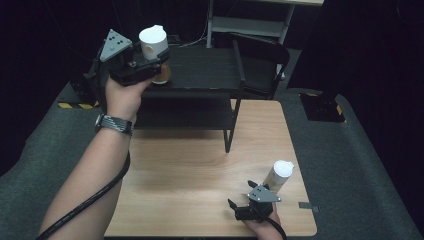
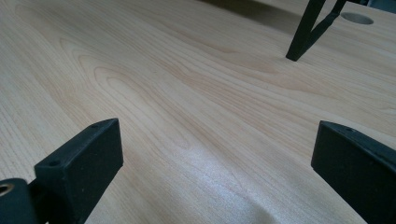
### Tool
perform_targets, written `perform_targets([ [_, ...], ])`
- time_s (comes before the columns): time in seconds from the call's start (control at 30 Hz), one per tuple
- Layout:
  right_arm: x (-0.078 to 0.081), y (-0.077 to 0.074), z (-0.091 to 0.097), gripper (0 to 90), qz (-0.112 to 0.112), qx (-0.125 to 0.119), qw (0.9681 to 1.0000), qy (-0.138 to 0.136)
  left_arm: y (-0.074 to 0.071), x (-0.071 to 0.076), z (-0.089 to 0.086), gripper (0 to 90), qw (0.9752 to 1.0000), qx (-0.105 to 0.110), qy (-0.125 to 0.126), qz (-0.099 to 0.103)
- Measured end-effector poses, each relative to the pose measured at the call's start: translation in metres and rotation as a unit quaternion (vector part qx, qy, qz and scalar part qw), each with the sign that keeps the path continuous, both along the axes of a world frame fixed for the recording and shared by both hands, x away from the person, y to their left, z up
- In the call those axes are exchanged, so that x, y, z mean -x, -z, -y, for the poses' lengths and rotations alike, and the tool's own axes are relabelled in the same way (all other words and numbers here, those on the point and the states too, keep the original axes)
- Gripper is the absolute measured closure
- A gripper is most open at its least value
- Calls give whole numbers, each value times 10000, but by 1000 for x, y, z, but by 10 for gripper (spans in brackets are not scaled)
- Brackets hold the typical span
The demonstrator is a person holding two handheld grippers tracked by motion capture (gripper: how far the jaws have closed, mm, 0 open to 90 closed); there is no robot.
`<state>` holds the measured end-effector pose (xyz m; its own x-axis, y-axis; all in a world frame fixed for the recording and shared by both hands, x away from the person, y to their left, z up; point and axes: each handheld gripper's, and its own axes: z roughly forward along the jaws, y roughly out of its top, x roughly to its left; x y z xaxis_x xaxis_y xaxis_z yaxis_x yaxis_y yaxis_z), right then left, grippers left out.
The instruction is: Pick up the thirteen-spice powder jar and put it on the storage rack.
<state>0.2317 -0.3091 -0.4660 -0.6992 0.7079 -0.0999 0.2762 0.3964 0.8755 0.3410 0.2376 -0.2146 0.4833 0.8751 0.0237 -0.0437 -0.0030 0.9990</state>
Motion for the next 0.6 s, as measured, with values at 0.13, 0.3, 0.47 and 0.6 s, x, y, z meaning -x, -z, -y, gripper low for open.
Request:
perform_targets([
  [0.13, 0, 0, 0, 18, -3, -3, 10000, -14, 0, -5, 3, 304, 10000, -40, 1, -48],
  [0.3, 0, 0, 0, 18, 6, -9, 10000, -8, 2, -10, 5, 304, 10000, -9, 7, -89],
  [0.47, 1, 1, 1, 18, 24, -29, 10000, -5, 3, -13, 7, 304, 10000, 32, -2, -72],
  [0.6, 1, 1, 1, 18, 14, -33, 10000, -13, 6, -15, 9, 304, 10000, 45, -5, -71],
])
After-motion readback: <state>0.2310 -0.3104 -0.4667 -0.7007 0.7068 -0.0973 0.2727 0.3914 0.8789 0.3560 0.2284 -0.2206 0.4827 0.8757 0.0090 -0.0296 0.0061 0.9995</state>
